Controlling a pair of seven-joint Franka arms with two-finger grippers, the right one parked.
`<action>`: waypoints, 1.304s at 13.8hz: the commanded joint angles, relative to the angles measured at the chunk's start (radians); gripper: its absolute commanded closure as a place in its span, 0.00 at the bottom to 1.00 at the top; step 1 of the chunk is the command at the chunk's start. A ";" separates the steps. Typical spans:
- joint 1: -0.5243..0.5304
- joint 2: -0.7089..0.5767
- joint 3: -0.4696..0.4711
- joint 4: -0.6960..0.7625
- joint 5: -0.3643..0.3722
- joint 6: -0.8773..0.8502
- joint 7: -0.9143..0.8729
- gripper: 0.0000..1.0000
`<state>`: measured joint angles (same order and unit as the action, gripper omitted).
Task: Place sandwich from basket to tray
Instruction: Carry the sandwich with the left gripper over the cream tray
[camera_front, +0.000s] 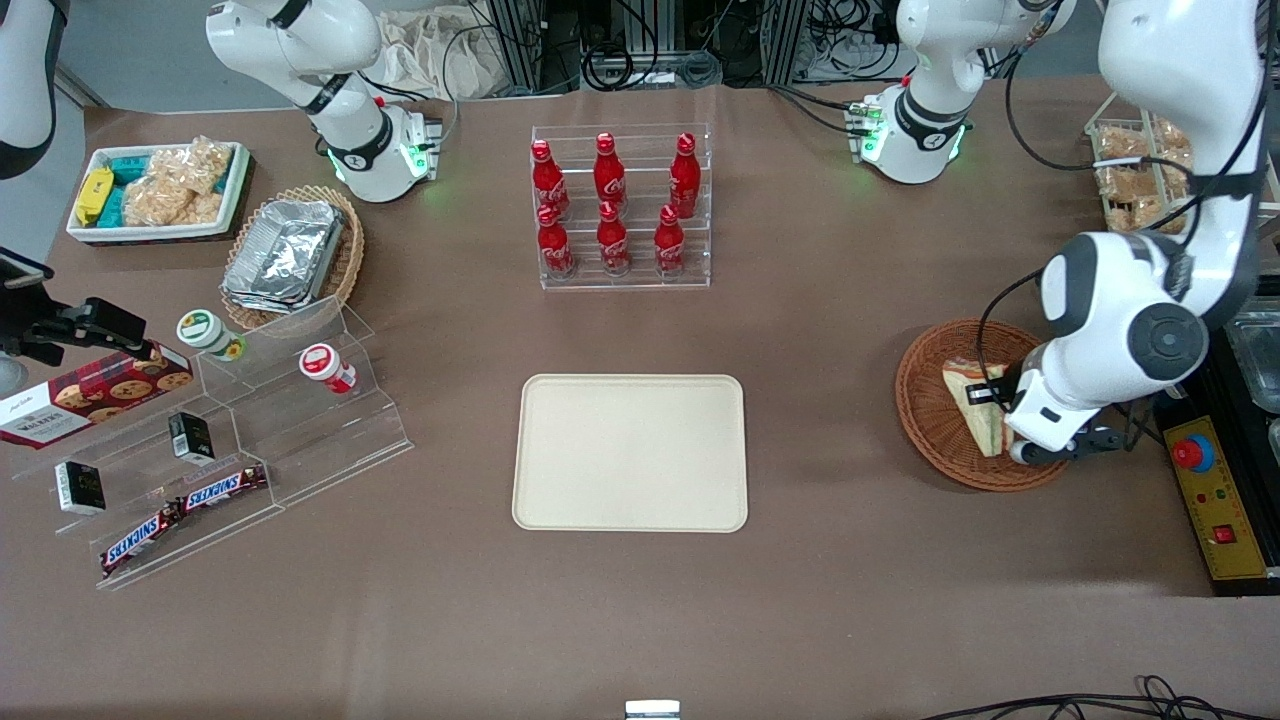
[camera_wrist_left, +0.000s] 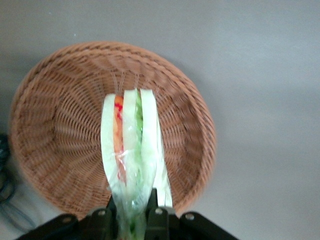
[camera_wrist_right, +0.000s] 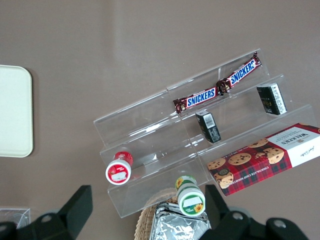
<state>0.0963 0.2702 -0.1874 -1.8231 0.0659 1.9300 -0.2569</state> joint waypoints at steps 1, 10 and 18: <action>-0.003 0.018 -0.044 0.325 -0.015 -0.294 -0.007 1.00; -0.292 0.162 -0.086 0.436 -0.042 -0.168 -0.033 1.00; -0.487 0.480 -0.080 0.435 0.054 0.288 -0.213 1.00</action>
<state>-0.3790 0.7017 -0.2789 -1.4190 0.1034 2.1767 -0.4629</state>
